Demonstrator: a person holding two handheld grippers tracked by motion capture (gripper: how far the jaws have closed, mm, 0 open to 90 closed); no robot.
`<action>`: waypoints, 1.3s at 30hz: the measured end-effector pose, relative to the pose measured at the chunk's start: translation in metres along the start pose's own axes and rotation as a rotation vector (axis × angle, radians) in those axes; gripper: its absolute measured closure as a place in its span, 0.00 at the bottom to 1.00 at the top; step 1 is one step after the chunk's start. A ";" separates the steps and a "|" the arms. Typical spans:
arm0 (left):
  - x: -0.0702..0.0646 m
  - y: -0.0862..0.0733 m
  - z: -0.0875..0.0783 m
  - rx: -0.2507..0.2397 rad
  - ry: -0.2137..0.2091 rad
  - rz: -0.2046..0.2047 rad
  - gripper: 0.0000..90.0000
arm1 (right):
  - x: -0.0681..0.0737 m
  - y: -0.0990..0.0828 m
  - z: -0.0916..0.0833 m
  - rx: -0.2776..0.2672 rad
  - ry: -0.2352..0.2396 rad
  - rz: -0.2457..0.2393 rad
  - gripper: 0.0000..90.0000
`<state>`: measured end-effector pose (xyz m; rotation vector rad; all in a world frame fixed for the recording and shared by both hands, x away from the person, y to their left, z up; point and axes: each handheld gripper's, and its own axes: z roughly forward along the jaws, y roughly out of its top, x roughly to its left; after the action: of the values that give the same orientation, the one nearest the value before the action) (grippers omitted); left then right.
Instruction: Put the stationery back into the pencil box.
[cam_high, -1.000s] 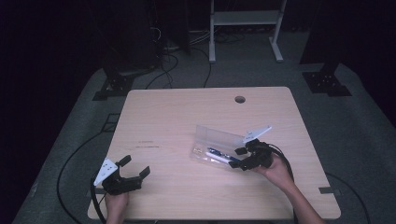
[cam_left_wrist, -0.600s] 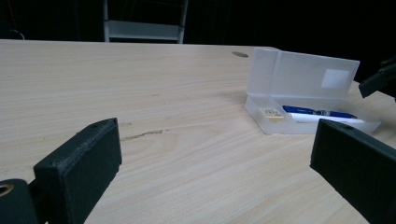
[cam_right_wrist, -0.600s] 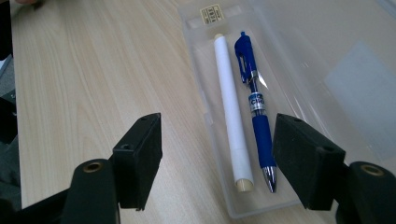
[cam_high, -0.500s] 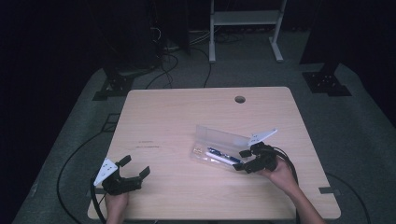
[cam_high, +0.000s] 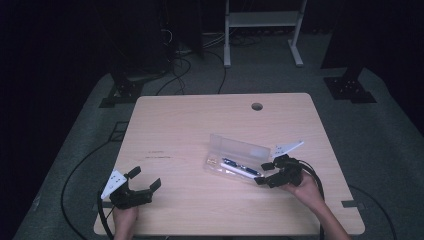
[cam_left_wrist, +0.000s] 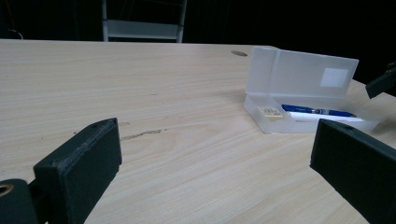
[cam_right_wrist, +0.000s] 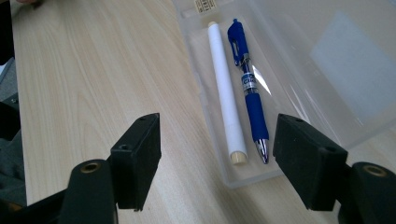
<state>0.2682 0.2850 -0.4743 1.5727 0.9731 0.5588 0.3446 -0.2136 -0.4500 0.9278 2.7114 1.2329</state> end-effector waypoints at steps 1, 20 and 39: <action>0.000 0.000 0.000 -0.001 0.001 0.000 0.01 | 0.000 -0.001 -0.001 -0.002 -0.001 0.002 0.35; 0.000 0.000 0.000 0.000 0.003 0.000 0.01 | -0.003 -0.018 -0.010 -0.018 -0.011 0.033 0.34; -0.001 -0.001 0.001 -0.001 0.003 -0.003 0.01 | -0.004 -0.037 -0.018 -0.017 -0.016 0.054 0.34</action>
<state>0.2684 0.2840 -0.4750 1.5698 0.9776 0.5598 0.3247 -0.2469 -0.4639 1.0112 2.6761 1.2498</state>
